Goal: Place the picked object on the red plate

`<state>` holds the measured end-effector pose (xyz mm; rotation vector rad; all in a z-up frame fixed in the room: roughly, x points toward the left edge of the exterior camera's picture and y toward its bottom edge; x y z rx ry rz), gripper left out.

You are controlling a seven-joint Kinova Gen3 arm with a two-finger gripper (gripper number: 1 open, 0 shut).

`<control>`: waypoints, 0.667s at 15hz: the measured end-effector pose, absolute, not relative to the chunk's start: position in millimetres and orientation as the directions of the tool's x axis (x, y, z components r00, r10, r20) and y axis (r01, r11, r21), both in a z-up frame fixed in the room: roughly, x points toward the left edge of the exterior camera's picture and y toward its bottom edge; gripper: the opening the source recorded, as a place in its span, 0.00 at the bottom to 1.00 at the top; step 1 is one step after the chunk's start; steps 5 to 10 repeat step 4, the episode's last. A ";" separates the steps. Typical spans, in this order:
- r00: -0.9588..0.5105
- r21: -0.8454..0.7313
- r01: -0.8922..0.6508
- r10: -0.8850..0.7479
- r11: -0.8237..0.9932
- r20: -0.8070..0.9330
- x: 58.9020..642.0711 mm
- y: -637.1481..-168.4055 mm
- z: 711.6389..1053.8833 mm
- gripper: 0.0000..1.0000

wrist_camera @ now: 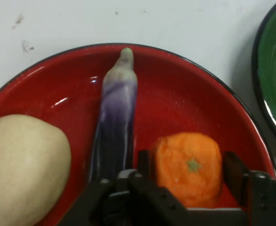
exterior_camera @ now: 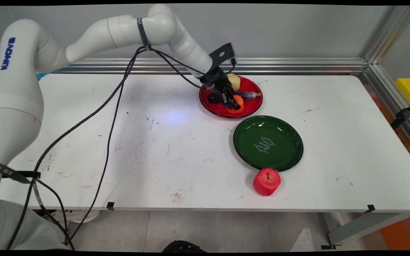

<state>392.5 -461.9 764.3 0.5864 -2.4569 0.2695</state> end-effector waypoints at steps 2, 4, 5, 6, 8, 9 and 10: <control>-0.727 -0.052 -0.469 -0.352 0.882 0.590 392.6 -461.7 763.6 1.00; -0.728 -0.051 -0.467 -0.352 0.883 0.588 392.2 -461.6 764.3 1.00; -0.728 -0.051 -0.467 -0.352 0.883 0.588 392.2 -461.6 764.3 1.00; -0.728 -0.051 -0.467 -0.352 0.883 0.588 392.2 -461.6 764.3 1.00; -0.728 -0.051 -0.467 -0.352 0.883 0.588 392.2 -461.6 764.3 1.00; -0.728 -0.051 -0.467 -0.352 0.883 0.588 392.2 -461.6 764.3 1.00; -0.728 -0.051 -0.467 -0.352 0.883 0.588 392.2 -461.6 764.3 1.00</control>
